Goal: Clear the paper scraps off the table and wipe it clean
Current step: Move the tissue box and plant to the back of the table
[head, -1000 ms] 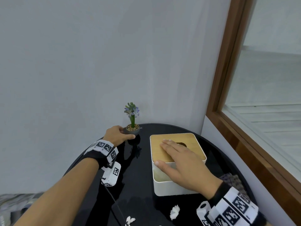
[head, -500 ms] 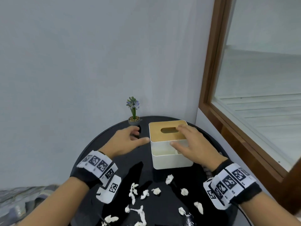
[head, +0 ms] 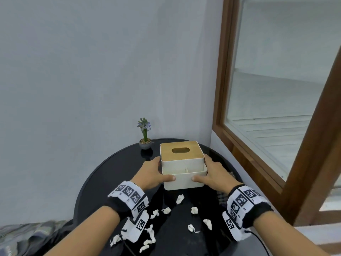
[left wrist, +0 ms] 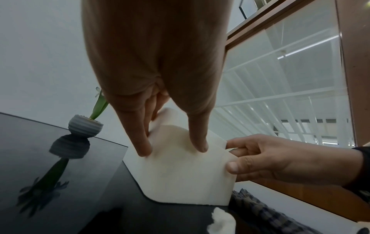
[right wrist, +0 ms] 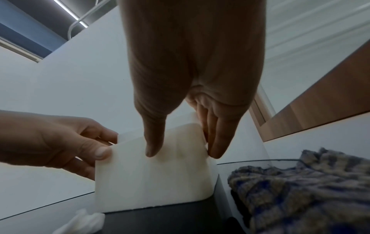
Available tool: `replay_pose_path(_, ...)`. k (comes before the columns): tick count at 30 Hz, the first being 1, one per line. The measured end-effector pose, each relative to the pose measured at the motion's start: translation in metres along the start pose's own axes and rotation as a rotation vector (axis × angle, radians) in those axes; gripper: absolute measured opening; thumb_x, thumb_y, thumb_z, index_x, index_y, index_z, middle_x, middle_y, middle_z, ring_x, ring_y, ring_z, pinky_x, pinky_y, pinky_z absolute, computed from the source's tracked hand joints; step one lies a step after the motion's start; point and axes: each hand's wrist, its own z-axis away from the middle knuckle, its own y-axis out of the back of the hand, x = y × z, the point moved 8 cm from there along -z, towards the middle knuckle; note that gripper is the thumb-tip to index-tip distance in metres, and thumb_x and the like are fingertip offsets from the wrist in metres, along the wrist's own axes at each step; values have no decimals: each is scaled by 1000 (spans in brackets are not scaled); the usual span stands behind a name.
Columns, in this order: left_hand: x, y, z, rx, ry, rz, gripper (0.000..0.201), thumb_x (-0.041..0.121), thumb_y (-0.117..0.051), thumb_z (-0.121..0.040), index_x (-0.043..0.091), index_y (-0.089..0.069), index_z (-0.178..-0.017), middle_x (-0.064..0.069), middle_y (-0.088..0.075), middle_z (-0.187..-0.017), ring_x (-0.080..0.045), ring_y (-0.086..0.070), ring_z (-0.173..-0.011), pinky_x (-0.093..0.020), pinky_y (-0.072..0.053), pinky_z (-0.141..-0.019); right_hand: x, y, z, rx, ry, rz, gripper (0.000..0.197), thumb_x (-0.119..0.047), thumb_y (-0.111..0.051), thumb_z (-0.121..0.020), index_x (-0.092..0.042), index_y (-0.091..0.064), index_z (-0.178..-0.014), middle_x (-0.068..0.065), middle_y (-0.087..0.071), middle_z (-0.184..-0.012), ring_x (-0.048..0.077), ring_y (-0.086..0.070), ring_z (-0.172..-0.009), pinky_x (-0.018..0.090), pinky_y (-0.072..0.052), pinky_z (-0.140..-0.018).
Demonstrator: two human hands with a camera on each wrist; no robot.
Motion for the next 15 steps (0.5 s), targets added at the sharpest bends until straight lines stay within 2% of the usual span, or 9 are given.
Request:
replay_pose_path(2,2,-2,2,22,-16,23,74,47,-83,-65,24,-52,-129,10,-66,-116,-6,-66,-97,-28,-54,-90,2,0,-3,-2,-2,-16,83,-48,-76,-71,-21,-33,-137,5,-56,-126,19,-58,-107,33,-52,-92)
replay_pose_path(5,3,-1,2,64,-28,68,70,40,-84,-68,23,-54,-129,9,-67,-114,-6,-67,-96,-18,-51,-81,1,0,-8,7,2,-17,79,-43,-78,-72,-19,-36,-134,4,-56,-125,20,-58,-108,30,-50,-89)
replay_pose_path(9,0,3,-5,101,-33,75,67,37,-84,-68,23,-56,-127,9,-68,-111,-5,-67,-93,-14,-49,-75,-4,3,-22,20,17,-6,82,-48,-79,-65,-22,-37,-131,5,-55,-123,20,-58,-106,36,-51,-92)
replay_pose_path(12,-3,11,-15,125,-35,81,64,37,-84,-68,23,-58,-125,11,-69,-108,-4,-67,-92,-16,-50,-78,-8,6,-37,38,24,0,86,-55,-77,-58,-24,-38,-128,5,-55,-121,21,-59,-103,40,-52,-92)
replay_pose_path(15,-4,22,-32,128,-37,75,64,35,-84,-69,23,-58,-126,9,-69,-109,-7,-68,-92,-23,-54,-82,-12,7,-57,54,44,-2,84,-50,-79,-62,-21,-39,-130,5,-55,-121,21,-58,-103,37,-52,-92)
